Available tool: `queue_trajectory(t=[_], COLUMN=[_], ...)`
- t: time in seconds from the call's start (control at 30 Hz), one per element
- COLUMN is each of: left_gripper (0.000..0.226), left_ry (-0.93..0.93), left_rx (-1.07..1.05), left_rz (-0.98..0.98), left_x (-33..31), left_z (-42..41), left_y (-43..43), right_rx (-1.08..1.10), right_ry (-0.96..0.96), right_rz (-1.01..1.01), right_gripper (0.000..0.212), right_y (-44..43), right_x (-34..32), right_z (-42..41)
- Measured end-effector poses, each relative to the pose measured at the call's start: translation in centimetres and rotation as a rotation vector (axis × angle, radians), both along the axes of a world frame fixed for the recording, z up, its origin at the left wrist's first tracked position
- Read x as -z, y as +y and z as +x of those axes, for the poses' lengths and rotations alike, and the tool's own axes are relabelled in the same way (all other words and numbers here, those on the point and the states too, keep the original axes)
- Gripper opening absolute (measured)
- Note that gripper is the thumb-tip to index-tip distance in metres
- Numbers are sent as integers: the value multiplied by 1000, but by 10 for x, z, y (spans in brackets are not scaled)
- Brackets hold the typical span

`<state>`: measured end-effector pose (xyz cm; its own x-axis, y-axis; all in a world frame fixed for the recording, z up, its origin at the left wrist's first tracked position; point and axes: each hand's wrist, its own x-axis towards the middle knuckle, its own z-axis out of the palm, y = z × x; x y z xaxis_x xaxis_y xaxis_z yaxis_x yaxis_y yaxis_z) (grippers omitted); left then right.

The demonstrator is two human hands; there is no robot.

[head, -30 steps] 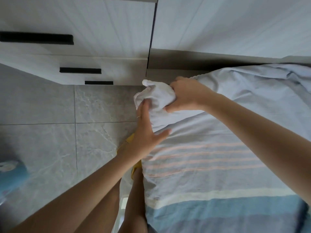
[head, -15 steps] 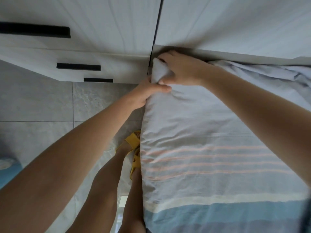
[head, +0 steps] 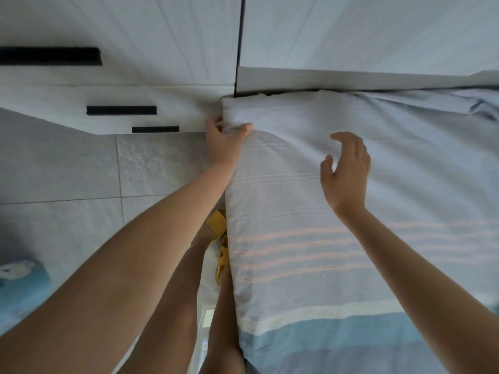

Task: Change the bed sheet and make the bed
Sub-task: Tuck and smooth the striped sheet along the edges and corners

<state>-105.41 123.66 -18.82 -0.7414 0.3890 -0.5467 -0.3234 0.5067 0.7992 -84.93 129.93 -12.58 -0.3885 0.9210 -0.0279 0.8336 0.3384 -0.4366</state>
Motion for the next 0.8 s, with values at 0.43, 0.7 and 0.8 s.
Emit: queue_trajectory(t=[0.43,0.7,0.8], left_gripper=[60,79,87], left_ry=[1177,1338,1291], left_rx=[1464,1882,1845], left_rz=[87,-55,-198], left_x=[-7,6,0], left_z=[68,116,146], left_y=[-68,8,82], right_rx=[-258,246,478], right_ry=[154,-168,-294], right_rz=[-221,-93,-337], right_gripper=[58,56,83], right_y=[15,-69,-75], right_x=[12,29,35], right_z=[8,187,228])
